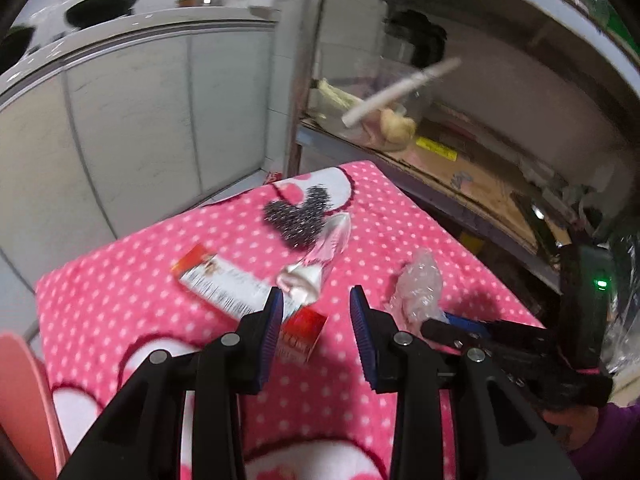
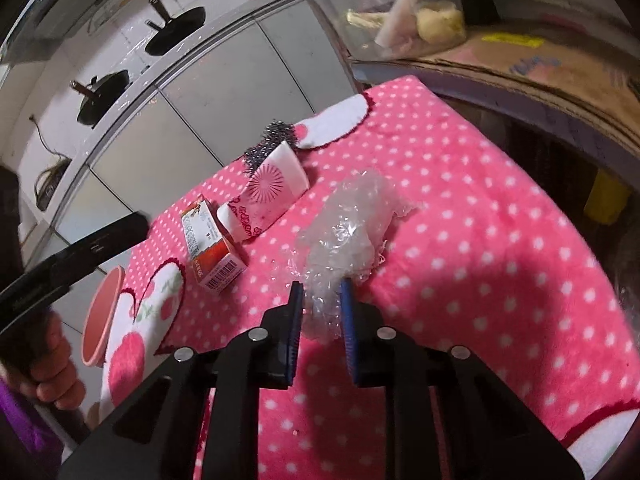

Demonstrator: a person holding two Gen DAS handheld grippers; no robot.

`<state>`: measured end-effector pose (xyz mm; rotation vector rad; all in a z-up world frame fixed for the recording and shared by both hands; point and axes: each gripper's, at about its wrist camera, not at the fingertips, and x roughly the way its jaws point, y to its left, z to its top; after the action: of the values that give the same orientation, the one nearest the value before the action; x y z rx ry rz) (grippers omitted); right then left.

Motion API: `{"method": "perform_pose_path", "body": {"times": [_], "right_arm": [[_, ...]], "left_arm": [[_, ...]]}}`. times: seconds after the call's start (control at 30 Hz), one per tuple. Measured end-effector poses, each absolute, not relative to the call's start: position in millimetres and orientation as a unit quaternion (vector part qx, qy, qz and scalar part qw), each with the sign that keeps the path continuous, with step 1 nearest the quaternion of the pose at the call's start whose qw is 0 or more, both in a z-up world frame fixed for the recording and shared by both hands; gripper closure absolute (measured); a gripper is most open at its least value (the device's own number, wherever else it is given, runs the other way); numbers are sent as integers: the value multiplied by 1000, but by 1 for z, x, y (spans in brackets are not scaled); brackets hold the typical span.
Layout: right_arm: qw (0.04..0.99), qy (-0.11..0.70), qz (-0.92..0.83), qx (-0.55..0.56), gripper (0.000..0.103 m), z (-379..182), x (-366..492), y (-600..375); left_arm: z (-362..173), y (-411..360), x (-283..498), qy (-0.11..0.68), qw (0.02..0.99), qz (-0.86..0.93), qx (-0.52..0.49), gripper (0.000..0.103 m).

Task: Collect trash
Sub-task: 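Grasp the clear bubble-wrap bag with the right gripper while the left grasps the pink paper cup, then carry the bubble bag and paper cup over the pink bin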

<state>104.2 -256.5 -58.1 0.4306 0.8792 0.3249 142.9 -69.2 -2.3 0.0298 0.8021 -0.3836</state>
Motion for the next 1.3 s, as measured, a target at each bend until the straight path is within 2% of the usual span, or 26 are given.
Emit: {"method": "perform_pose_path", "body": {"times": [0.47, 0.57, 0.73, 1.3], "right_arm": [[863, 422, 167, 225, 84, -62, 104, -258], [862, 421, 168, 226, 84, -63, 104, -259], [861, 422, 168, 227, 84, -63, 104, -260], [876, 406, 166, 202, 84, -49, 81, -256]], "left_arm": [[-33, -123, 193, 394, 892, -177, 134, 73], [-41, -124, 200, 404, 887, -172, 142, 83], [-43, -126, 198, 398, 887, -179, 154, 93], [23, -66, 122, 371, 907, -198, -31, 94]]}}
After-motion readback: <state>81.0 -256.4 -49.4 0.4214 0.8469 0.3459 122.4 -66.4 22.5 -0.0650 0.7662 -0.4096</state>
